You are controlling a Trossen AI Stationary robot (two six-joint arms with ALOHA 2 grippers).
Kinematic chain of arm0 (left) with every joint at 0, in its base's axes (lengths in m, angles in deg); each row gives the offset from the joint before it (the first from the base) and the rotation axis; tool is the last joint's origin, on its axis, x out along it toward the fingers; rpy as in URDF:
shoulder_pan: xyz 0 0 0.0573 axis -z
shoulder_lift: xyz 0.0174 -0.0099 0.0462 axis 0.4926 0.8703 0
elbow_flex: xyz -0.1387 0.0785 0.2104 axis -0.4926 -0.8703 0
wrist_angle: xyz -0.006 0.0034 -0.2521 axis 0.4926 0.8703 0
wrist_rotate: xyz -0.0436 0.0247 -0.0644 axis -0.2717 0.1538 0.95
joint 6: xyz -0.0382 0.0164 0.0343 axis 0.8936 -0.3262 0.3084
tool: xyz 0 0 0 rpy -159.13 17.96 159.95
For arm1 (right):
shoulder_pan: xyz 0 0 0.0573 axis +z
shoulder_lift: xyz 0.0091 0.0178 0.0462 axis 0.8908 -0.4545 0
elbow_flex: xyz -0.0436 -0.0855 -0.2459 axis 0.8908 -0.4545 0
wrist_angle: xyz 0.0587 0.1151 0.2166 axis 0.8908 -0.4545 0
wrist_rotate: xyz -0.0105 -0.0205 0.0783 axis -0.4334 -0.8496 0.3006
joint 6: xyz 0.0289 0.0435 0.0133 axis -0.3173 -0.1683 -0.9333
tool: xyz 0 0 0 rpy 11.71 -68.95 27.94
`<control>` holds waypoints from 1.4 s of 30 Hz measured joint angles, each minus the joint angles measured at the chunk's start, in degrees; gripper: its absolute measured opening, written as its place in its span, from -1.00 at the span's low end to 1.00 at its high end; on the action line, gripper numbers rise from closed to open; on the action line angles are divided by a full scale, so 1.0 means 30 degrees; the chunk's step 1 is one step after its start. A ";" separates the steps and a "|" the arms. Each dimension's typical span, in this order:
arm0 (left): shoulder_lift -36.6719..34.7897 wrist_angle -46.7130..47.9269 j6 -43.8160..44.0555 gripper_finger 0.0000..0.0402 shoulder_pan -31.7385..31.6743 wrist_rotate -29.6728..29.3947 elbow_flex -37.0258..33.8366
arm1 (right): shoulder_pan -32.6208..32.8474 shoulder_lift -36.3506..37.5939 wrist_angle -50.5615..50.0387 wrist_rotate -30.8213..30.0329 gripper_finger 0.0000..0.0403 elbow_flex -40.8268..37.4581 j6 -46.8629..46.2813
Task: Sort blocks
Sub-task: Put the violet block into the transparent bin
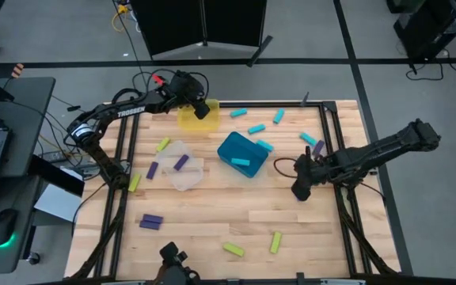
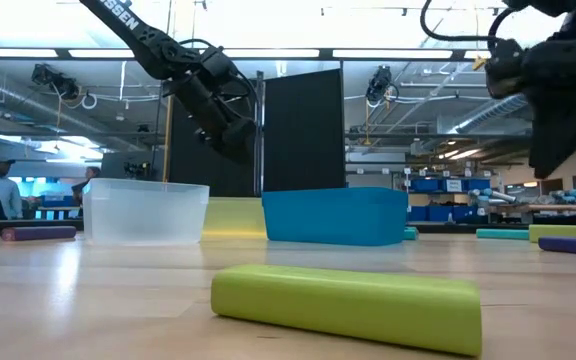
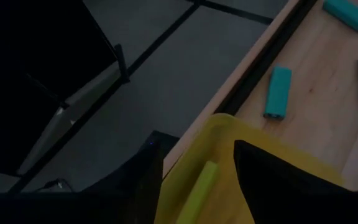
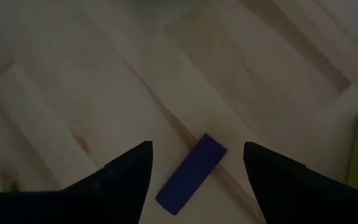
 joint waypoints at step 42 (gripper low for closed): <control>-0.0015 -0.0775 0.0015 0.02 0.0000 0.0481 0.0005 | 0.1597 -0.5300 0.4404 0.1800 -0.33 -0.2820 -0.7039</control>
